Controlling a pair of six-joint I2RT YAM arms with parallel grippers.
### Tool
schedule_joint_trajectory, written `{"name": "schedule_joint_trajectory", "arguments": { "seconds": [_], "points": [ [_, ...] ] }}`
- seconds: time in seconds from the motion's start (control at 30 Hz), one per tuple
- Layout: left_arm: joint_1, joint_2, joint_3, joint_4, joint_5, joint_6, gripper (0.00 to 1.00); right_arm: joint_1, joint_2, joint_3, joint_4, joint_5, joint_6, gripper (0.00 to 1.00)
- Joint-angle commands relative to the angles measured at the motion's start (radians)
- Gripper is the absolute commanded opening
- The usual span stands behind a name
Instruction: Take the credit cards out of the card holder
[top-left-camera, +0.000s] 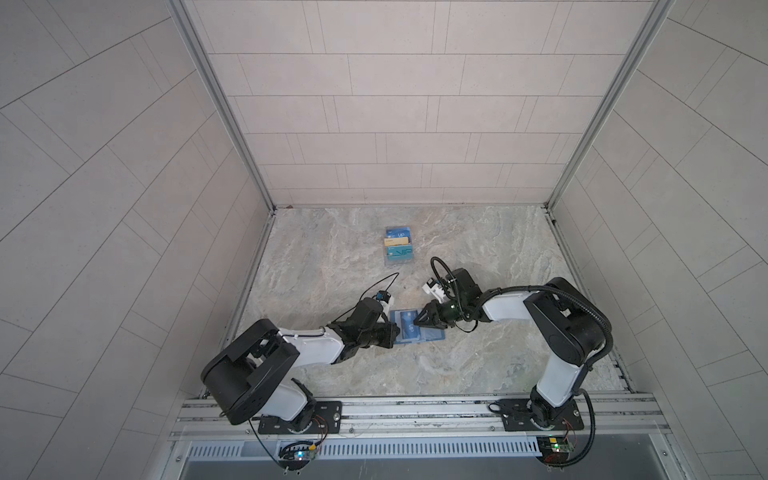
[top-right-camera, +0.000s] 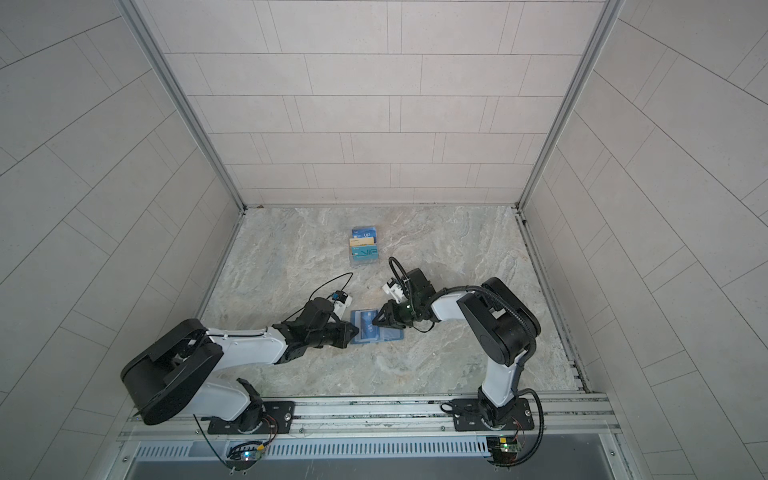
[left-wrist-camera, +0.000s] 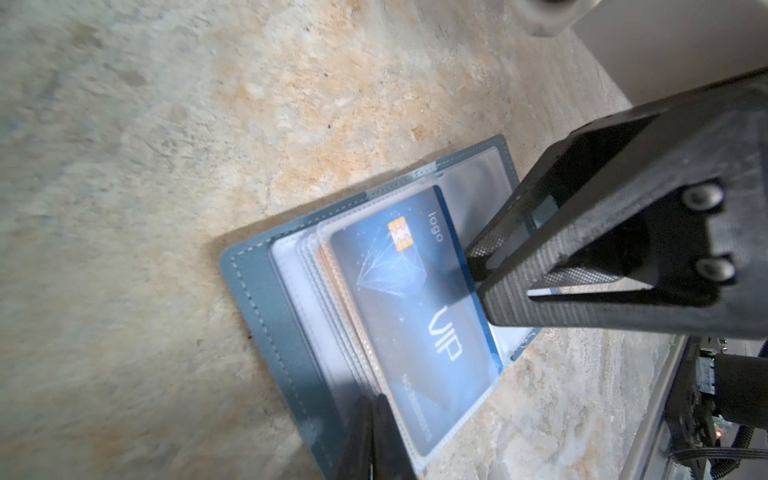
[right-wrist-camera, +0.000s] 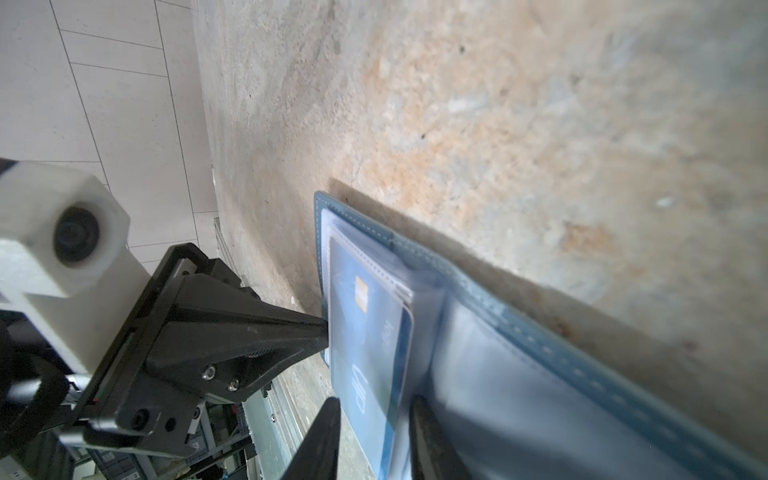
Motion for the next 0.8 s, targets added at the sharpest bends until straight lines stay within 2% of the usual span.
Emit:
{"name": "schedule_joint_trajectory", "arguments": {
  "seconds": [0.0, 0.5, 0.77],
  "points": [
    [-0.002, 0.015, -0.007, -0.055, -0.053, -0.005, 0.08, -0.006, -0.012, -0.006, 0.025, -0.027, 0.008, 0.32],
    [-0.002, 0.034, -0.011, -0.028, -0.061, -0.017, 0.08, -0.004, -0.052, -0.001, 0.039, -0.085, -0.004, 0.31],
    [-0.002, 0.051, -0.001, -0.010, -0.058, -0.025, 0.08, 0.023, -0.004, 0.025, 0.047, -0.096, -0.003, 0.31]
  ]
}}
